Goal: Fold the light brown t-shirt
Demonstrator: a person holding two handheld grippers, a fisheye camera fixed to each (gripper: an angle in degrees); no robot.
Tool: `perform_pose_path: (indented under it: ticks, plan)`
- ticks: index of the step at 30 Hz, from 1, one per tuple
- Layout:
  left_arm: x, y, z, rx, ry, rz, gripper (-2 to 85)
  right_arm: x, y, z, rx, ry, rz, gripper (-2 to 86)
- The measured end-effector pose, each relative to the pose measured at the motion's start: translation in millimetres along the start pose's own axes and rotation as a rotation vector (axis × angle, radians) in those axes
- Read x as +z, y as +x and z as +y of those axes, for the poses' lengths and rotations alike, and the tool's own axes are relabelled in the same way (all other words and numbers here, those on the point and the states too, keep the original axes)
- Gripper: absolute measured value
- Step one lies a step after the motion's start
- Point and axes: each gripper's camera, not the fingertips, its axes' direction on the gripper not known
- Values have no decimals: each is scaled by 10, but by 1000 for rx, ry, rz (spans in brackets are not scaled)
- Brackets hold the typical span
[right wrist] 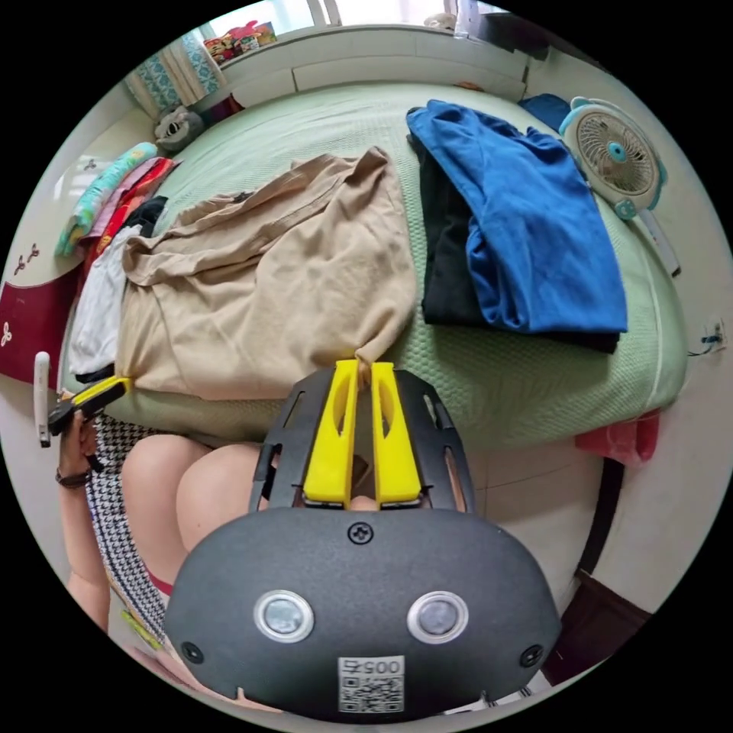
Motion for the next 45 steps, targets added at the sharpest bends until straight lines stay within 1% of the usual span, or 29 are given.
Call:
perform_pose_path:
  ticks: [3,6,10,12,13,15,19,23,26,32,35,37,39,41,45]
  plan:
    - [-62,-41,124,-1,7,6,46,-98,119,42,-9,26,24,-10]
    - [93,-83,264,7,-7,49,47,-55,309,121,4,24,7,-13]
    - [468,-214,341,-62,-64,50,49,340,405,140,19,-40,-23,-9]
    - [472,-297,362,-83,-46,40,45,452,396,107,7,-83,12,1]
    - [427,-363,361,-87,-22,50,44,439,395,92,-11,-71,44,13]
    - [317,-452,314,-91,28,56,47,331,400,52,-43,-31,47,34]
    - [56,-496,-44,-58,153,56,69,23,289,-268,-112,97,7,76]
    - [66,-374,-551,-6,191,36,89,94,-25,-862,-177,155,-8,89]
    - [212,-359,-979,-6,179,53,108,359,-117,-1364,-145,123,-58,97]
    - [671,-466,-1655,-37,103,48,128,959,-6,-2216,-10,26,-58,102]
    - [893,-495,-1874,-46,64,26,113,1173,61,-2489,34,-9,-104,87]
    - [1005,-521,-2007,-46,31,-27,61,1267,47,-2608,24,-22,-93,74]
    - [1033,-553,-2077,-22,30,-40,22,1302,17,-2695,6,-8,-34,64]
    - [1018,-628,-2137,-24,45,-29,12,1252,28,-2799,-11,37,25,22]
    - [958,-860,-2341,-48,66,50,2,1135,188,-3020,29,80,-6,-5]
